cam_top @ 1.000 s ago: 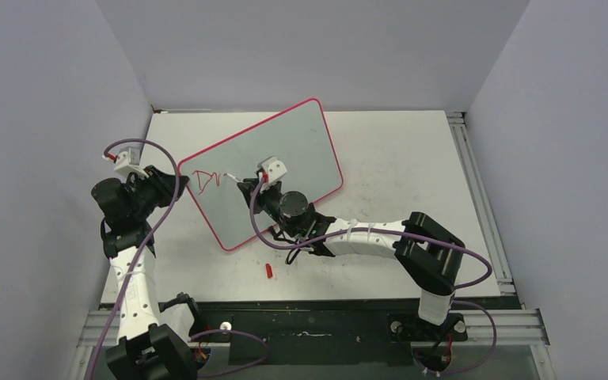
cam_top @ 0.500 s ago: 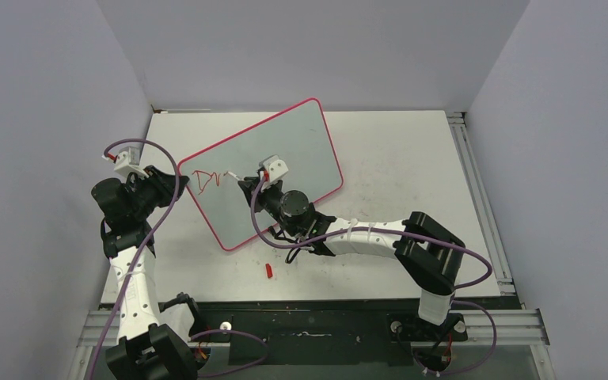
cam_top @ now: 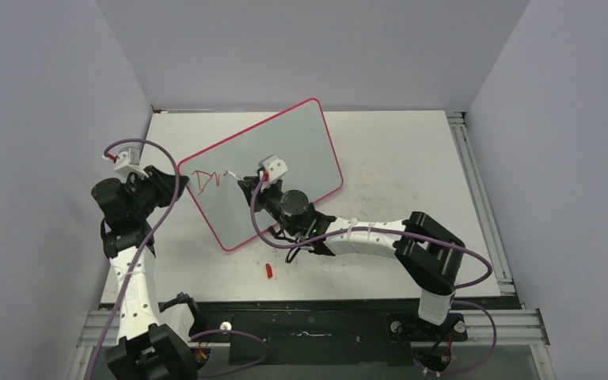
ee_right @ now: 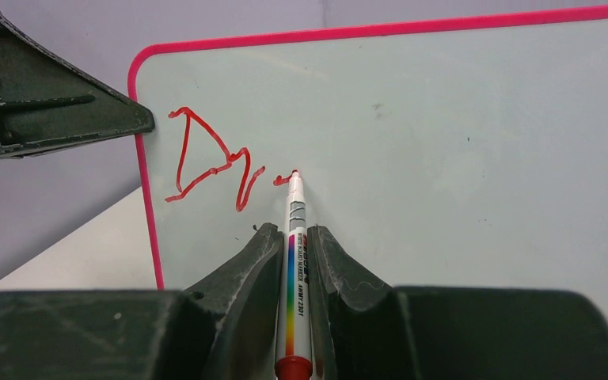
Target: Write a sentence on the whiteboard
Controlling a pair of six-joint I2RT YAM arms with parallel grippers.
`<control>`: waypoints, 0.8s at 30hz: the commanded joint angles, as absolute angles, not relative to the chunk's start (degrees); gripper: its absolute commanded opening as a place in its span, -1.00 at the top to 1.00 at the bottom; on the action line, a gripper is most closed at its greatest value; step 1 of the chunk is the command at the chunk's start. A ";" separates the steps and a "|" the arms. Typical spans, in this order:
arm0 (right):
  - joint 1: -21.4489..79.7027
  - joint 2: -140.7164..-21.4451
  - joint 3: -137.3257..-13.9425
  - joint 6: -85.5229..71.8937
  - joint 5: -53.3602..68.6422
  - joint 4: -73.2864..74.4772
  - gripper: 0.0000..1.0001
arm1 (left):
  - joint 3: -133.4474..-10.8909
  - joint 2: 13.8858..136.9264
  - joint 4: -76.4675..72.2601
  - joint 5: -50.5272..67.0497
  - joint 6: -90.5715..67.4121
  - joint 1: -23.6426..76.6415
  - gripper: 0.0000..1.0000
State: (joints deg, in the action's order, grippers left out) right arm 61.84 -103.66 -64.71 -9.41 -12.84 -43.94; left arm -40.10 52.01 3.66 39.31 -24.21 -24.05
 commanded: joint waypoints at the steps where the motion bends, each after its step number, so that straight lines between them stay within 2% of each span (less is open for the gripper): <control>1: 60.88 -103.42 -67.32 -8.32 -13.23 -46.49 0.89 | -40.69 51.94 2.99 41.94 -23.99 -23.47 0.63; 24: 62.43 -105.12 -67.84 -8.78 -10.72 -44.79 0.89 | -40.60 51.94 2.96 42.01 -24.08 -23.47 0.63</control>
